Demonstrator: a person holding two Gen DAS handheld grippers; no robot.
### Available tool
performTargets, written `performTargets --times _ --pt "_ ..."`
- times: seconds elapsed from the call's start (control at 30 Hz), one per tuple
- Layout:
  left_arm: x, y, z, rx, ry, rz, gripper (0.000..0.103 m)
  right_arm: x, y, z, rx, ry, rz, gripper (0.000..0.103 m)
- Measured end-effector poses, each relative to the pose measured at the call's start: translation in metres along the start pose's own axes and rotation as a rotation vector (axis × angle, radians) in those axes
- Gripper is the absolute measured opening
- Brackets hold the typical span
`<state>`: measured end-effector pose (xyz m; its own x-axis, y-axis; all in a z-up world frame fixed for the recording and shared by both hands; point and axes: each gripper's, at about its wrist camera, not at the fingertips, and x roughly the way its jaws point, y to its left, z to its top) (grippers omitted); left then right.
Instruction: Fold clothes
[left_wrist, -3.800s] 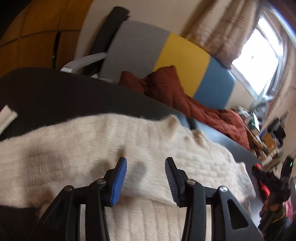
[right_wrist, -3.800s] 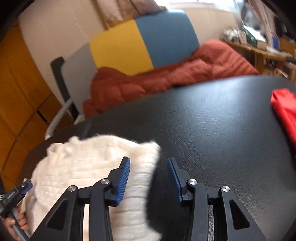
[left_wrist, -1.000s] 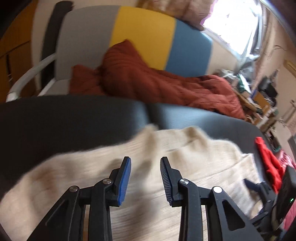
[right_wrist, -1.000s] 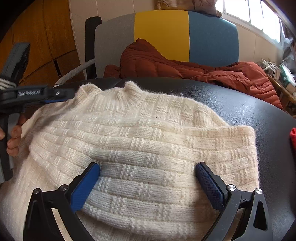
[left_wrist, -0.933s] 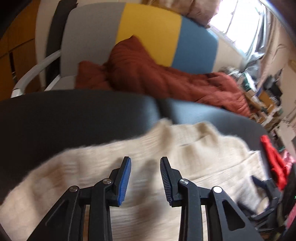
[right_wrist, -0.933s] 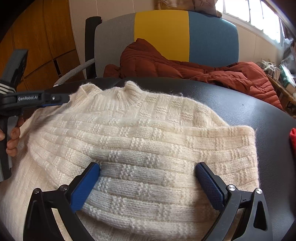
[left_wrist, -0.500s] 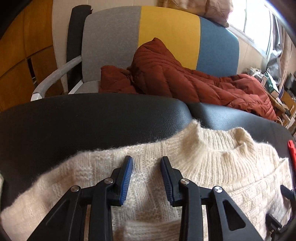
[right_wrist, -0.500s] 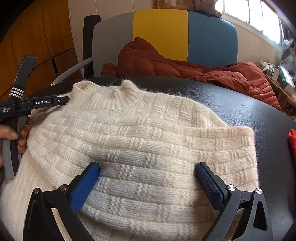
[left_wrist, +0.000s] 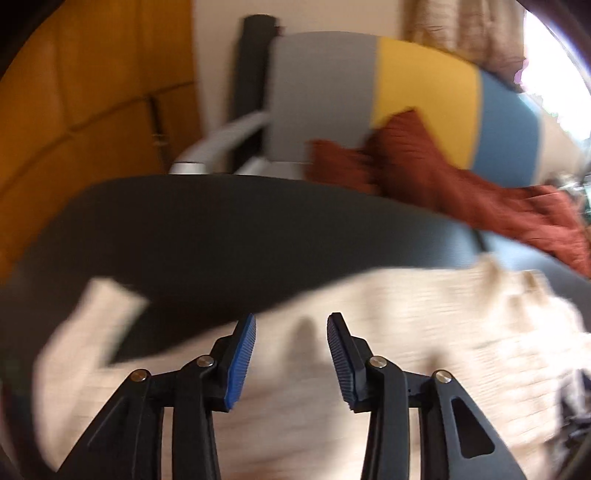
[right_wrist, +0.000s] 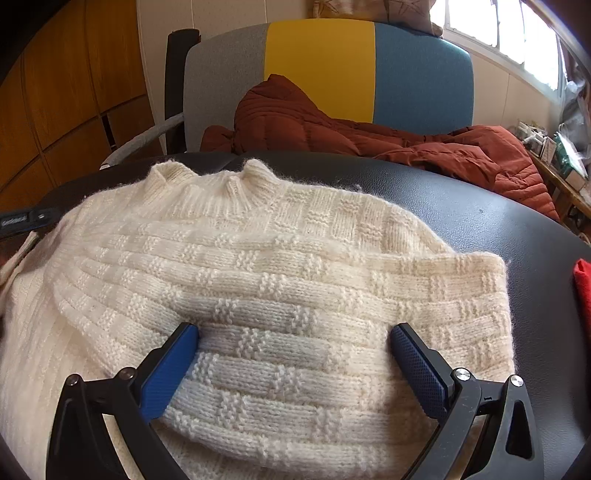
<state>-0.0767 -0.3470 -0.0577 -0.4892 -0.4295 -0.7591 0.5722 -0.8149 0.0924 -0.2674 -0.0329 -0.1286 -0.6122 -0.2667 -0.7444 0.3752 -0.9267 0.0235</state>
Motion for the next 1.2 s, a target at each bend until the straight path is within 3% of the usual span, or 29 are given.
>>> performTargets --times 0.13,0.2,0.43,0.6,0.63,0.67,0.77,0.8,0.9,1.03,1.2 --pt "0.005 0.055 0.001 -0.009 0.093 0.17 0.049 -0.001 0.003 0.0 0.001 0.002 -0.003 0.103" --pt "0.009 0.077 0.001 -0.01 0.137 0.207 0.05 -0.001 0.002 0.0 0.006 0.002 -0.003 0.103" --pt "0.033 0.1 -0.005 0.026 0.273 0.144 0.054 -0.001 0.001 -0.001 0.012 -0.001 0.004 0.103" --pt "0.052 0.111 -0.008 -0.011 0.308 0.198 0.054 -0.002 0.001 -0.001 0.015 -0.003 0.009 0.103" --pt "0.052 0.115 -0.01 -0.037 0.29 0.184 0.051 -0.002 0.001 -0.001 0.016 -0.003 0.01 0.103" --pt "0.052 0.118 -0.011 -0.058 0.281 0.182 0.036 -0.002 0.001 -0.002 0.016 -0.004 0.011 0.103" --pt "0.049 0.127 -0.014 -0.129 0.262 0.185 0.01 -0.002 0.001 -0.002 0.018 -0.005 0.013 0.103" --pt "0.047 0.13 -0.014 -0.157 0.257 0.181 0.009 -0.002 0.001 -0.002 0.018 -0.005 0.014 0.103" --pt "0.029 0.143 -0.017 -0.28 0.208 0.094 0.007 -0.002 0.001 -0.002 0.018 -0.005 0.015 0.103" --pt "-0.022 0.143 -0.005 -0.403 0.03 -0.121 0.007 -0.002 0.002 -0.002 0.017 -0.005 0.014 0.103" --pt "-0.085 0.1 0.021 -0.356 -0.143 -0.406 0.007 -0.002 0.002 -0.001 0.014 -0.002 0.012 0.103"
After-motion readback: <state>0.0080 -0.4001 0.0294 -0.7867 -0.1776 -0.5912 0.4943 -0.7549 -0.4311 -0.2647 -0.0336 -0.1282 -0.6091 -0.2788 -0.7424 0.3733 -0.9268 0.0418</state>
